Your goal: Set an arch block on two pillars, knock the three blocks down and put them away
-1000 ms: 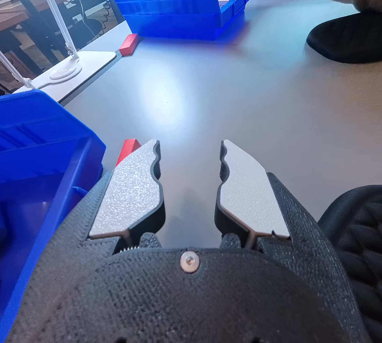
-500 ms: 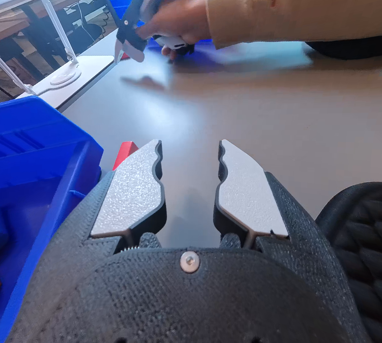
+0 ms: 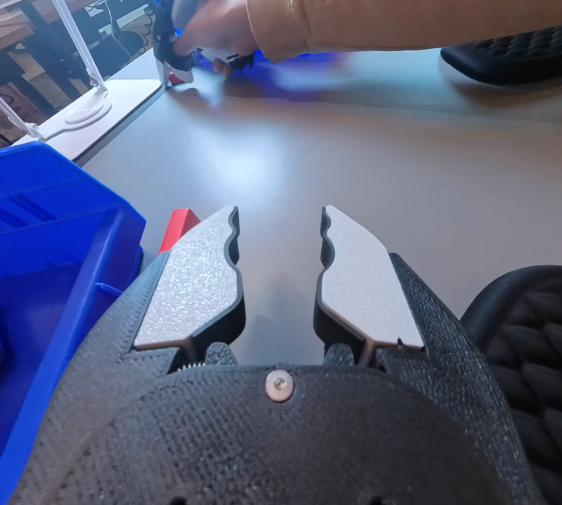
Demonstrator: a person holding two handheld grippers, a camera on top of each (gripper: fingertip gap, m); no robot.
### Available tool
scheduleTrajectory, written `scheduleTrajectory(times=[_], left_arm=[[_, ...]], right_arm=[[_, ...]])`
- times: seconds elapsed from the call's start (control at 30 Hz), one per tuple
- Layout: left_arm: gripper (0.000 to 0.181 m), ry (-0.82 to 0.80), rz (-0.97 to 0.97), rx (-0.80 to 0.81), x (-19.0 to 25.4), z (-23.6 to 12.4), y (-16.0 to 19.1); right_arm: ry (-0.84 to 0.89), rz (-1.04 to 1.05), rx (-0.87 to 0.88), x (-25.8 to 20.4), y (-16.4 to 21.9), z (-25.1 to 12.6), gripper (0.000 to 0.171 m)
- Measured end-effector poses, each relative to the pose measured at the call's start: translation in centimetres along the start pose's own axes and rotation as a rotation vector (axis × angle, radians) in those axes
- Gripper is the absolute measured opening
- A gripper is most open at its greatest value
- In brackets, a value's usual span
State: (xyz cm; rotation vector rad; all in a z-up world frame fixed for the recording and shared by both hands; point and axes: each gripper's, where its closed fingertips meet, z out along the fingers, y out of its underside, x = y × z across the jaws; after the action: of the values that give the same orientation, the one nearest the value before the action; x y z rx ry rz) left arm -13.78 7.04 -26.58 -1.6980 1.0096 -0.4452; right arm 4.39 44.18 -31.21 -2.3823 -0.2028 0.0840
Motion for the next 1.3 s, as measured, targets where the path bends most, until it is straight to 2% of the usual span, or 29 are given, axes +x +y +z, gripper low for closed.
scheduleTrajectory(times=[0.07,0.1,0.33,0.47,0.6,0.73,0.9,1.03,1.13,1.2,1.3], left_arm=[[0.051,-0.002,0.005,-0.007,0.0,0.1,0.1],[0.051,-0.002,0.006,-0.013,0.0,0.1,0.1],[0.051,-0.006,0.005,-0.019,0.0,0.2,0.2],[0.050,-0.009,0.009,-0.015,0.0,0.1,0.1],[0.050,-0.009,0.014,-0.021,0.0,0.2,0.2],[0.050,-0.019,0.007,-0.020,-0.1,0.2,0.2],[0.049,-0.027,0.016,-0.030,-0.2,0.3,0.3],[0.049,-0.029,0.023,-0.041,-0.1,0.4,0.5],[0.049,-0.030,0.023,-0.042,-0.1,0.4,0.5],[0.049,-0.028,0.025,-0.043,-0.1,0.4,0.5],[0.048,-0.024,0.028,-0.050,0.0,0.5,0.6]], right_arm=[[-0.012,-0.014,0.004,0.2,0.2,-0.3,0.042],[-0.019,-0.026,0.009,0.3,0.3,-0.5,0.038],[-0.071,-0.138,0.036,-0.8,1.9,-2.2,0.037],[-0.156,-0.279,0.034,-3.1,4.2,-4.7,0.037],[-0.288,-0.433,0.106,-6.1,7.2,-9.8,0.035],[-0.431,-0.481,0.194,-7.7,10.1,-16.1,0.033],[-0.507,-0.520,0.333,-7.3,10.2,-23.3,0.033],[-0.493,-0.431,0.596,-4.1,5.2,-30.0,0.033],[-0.347,-0.308,0.745,2.2,0.9,-32.6,0.033],[-0.197,-0.257,0.716,7.4,-0.1,-30.8,0.033],[-0.071,-0.189,0.531,13.2,1.6,-24.4,0.033]])
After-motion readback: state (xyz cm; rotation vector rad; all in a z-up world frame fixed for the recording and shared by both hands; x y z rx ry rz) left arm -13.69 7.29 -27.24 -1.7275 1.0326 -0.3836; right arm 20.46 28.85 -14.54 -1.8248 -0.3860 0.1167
